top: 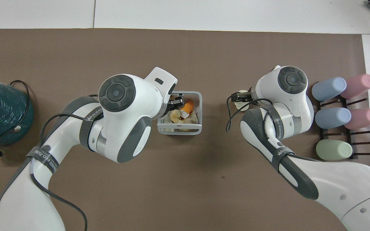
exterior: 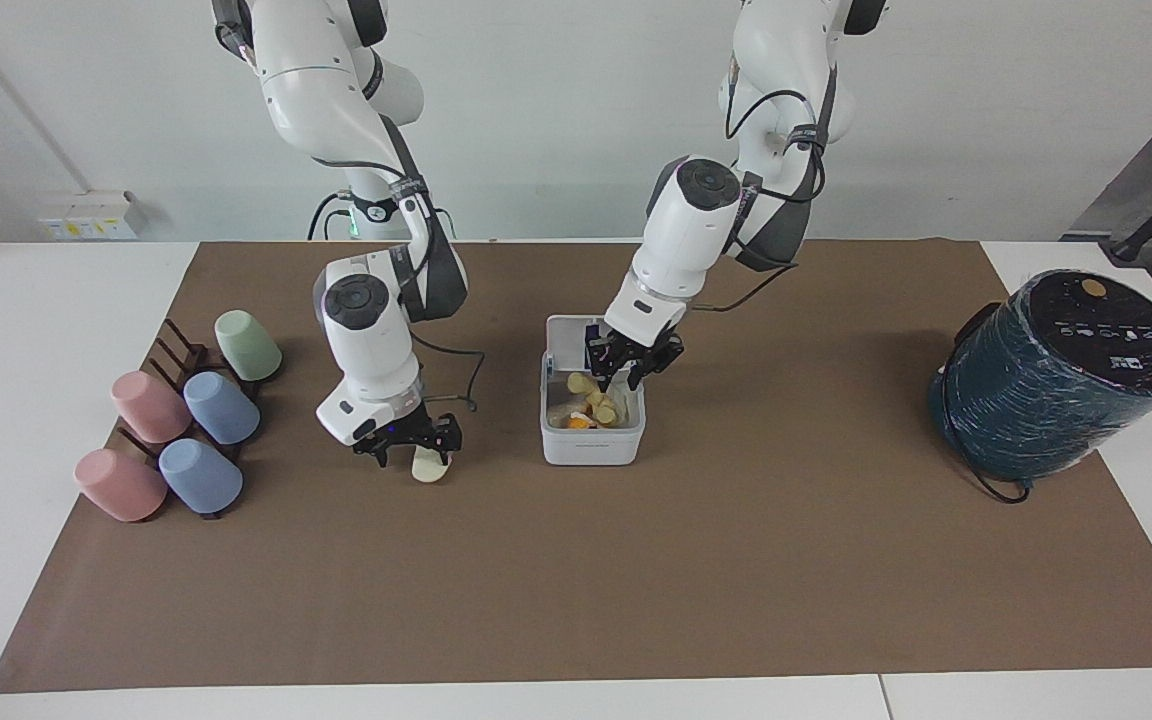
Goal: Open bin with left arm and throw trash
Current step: 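Drop the snack into the bin with the left gripper while the right gripper reaches, then grasp the round chip with the right gripper while the left gripper withdraws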
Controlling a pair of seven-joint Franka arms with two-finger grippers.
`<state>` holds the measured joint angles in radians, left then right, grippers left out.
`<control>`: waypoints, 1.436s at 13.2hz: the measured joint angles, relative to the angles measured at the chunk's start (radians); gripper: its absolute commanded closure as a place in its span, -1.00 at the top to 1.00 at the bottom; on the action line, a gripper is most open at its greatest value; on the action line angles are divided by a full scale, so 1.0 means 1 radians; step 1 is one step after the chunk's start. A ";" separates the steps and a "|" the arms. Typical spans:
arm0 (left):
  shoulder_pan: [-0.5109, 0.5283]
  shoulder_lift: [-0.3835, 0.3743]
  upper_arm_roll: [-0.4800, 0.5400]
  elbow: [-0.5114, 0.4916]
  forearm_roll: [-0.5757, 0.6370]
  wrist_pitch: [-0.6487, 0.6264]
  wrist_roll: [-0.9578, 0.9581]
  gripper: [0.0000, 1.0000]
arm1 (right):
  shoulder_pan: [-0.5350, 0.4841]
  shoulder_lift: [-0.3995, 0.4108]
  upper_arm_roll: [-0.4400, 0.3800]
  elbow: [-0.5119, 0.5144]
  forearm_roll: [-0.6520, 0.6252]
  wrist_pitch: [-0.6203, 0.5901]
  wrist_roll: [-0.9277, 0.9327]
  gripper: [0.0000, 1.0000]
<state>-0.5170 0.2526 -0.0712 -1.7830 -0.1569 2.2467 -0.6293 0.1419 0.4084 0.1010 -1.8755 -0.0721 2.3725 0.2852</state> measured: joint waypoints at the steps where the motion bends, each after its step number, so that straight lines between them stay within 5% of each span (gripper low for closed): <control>1: 0.002 -0.001 0.003 0.019 -0.004 -0.008 -0.002 0.57 | 0.004 0.000 0.002 -0.002 0.011 0.006 0.000 0.95; 2: 0.005 -0.001 0.008 0.047 -0.009 -0.031 -0.003 0.57 | 0.007 0.000 0.002 -0.003 0.014 0.009 0.000 0.75; 5: 0.078 -0.004 0.015 0.164 -0.011 -0.196 -0.001 0.56 | 0.008 0.002 0.002 -0.016 0.019 0.046 -0.001 -0.99; 14: 0.406 -0.069 0.032 0.354 0.093 -0.650 0.479 0.56 | 0.022 -0.015 0.002 0.052 0.073 -0.027 0.023 -1.00; 19: 0.435 -0.099 0.029 0.379 0.211 -0.754 0.668 0.58 | 0.028 -0.107 0.018 0.147 0.417 -0.127 0.056 -1.00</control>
<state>-0.0820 0.1536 -0.0426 -1.4045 0.0537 1.4930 0.0383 0.1696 0.3019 0.1192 -1.7287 0.3447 2.2451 0.3407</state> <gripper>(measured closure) 0.216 0.894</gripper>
